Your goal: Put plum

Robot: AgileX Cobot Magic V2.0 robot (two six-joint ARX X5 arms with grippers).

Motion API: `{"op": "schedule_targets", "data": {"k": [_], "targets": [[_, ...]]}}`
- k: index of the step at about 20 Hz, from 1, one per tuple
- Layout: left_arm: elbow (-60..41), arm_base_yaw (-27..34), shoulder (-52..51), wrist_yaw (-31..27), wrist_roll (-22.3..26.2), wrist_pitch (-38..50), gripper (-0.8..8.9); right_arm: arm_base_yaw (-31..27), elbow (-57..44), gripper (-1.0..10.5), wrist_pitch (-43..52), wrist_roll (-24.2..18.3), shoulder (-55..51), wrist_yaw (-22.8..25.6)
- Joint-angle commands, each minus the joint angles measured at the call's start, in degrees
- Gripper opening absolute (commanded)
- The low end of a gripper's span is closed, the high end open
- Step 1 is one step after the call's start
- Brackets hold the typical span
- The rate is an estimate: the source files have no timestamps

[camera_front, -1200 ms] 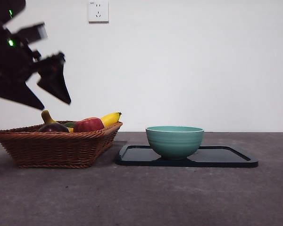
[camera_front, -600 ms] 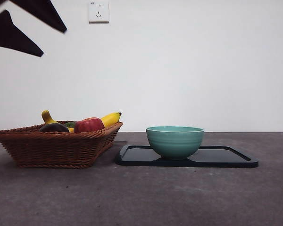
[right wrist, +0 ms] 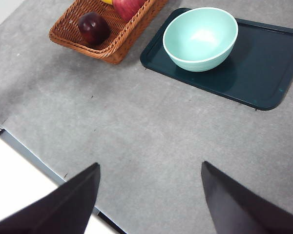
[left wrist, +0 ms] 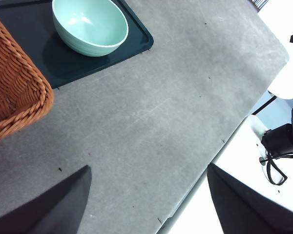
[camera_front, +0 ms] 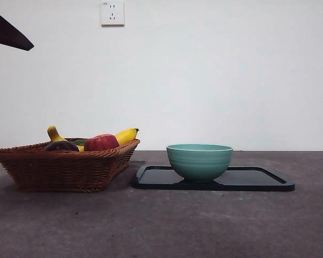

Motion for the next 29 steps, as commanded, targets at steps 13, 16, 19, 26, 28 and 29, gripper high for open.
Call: {"op": "schedule_targets", "data": {"k": [13,16,19,26,28,29], "targets": [[0.46,-0.24,0.33,0.26,1.05,0.37,3.75,0.22,1.92,3.3,9.35,12.07,11.43,0.46],[0.46,-0.24,0.33,0.26,1.05,0.33,3.75,0.2,5.25,3.3,14.1,11.85,22.25,1.86],[0.46,-0.24,0.33,0.26,1.05,0.31,3.75,0.2,10.75,3.3,16.13,10.21,34.01,3.32],[0.46,-0.24,0.33,0.26,1.07,-0.09,3.75,0.2,22.71,3.3,17.14,6.78,54.93,6.84],[0.46,-0.24,0.33,0.24,1.05,-0.09,3.75,0.22,24.57,3.3,18.12,5.97,59.04,8.26],[0.46,-0.24,0.33,0.26,1.05,-0.11,3.75,0.22,25.09,3.3,19.12,5.97,60.89,8.46]]}}
